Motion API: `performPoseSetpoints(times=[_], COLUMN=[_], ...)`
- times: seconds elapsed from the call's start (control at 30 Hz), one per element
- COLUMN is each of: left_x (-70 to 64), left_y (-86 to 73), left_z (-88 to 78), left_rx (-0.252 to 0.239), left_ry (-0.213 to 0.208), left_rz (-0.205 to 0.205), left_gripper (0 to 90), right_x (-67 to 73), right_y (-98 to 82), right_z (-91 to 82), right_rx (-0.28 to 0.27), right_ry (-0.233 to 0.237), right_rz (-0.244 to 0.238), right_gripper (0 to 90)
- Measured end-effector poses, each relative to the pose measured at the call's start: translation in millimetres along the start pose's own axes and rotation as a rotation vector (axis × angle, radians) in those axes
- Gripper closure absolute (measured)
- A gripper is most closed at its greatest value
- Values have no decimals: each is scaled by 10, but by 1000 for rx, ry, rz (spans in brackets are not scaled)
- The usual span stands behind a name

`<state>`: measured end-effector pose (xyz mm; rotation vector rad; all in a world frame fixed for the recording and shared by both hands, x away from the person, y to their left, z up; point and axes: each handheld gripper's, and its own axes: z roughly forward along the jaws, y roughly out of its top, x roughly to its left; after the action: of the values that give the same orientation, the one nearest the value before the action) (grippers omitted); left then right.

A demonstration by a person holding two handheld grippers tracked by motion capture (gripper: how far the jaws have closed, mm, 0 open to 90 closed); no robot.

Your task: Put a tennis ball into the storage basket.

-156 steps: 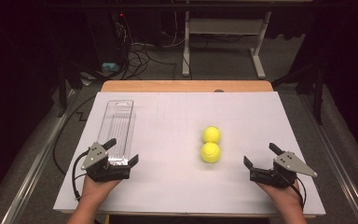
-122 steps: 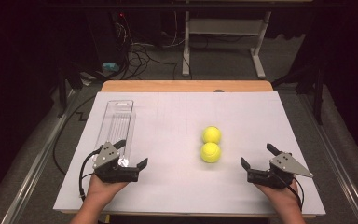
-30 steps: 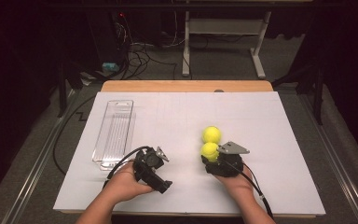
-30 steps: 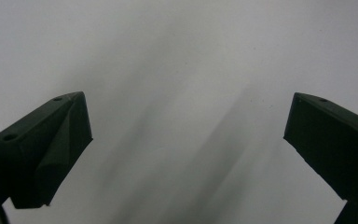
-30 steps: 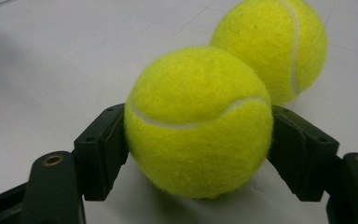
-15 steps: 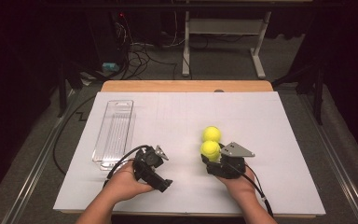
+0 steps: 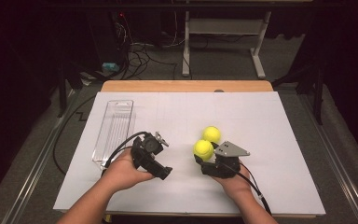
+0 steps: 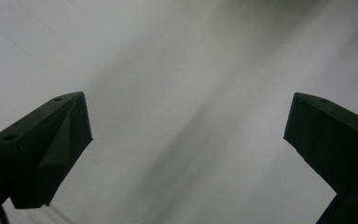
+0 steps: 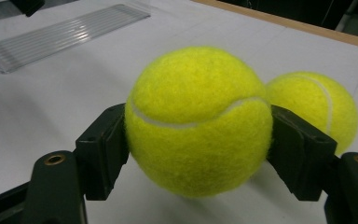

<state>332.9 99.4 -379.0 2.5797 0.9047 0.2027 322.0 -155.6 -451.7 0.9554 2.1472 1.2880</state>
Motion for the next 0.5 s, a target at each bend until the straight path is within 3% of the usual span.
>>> performPoseSetpoints(times=[0.3, 0.5], left_x=[53, 9], left_y=[149, 252], left_z=[-127, -101], left_rx=[58, 113], left_ry=[-28, -42], left_rz=[-12, 0], left_gripper=[16, 16], right_x=[159, 260], right_y=[1, -2], right_z=[44, 85], right_rx=[-2, -3], right_ry=[49, 83], right_rz=[-18, -33], right_gripper=[271, 271])
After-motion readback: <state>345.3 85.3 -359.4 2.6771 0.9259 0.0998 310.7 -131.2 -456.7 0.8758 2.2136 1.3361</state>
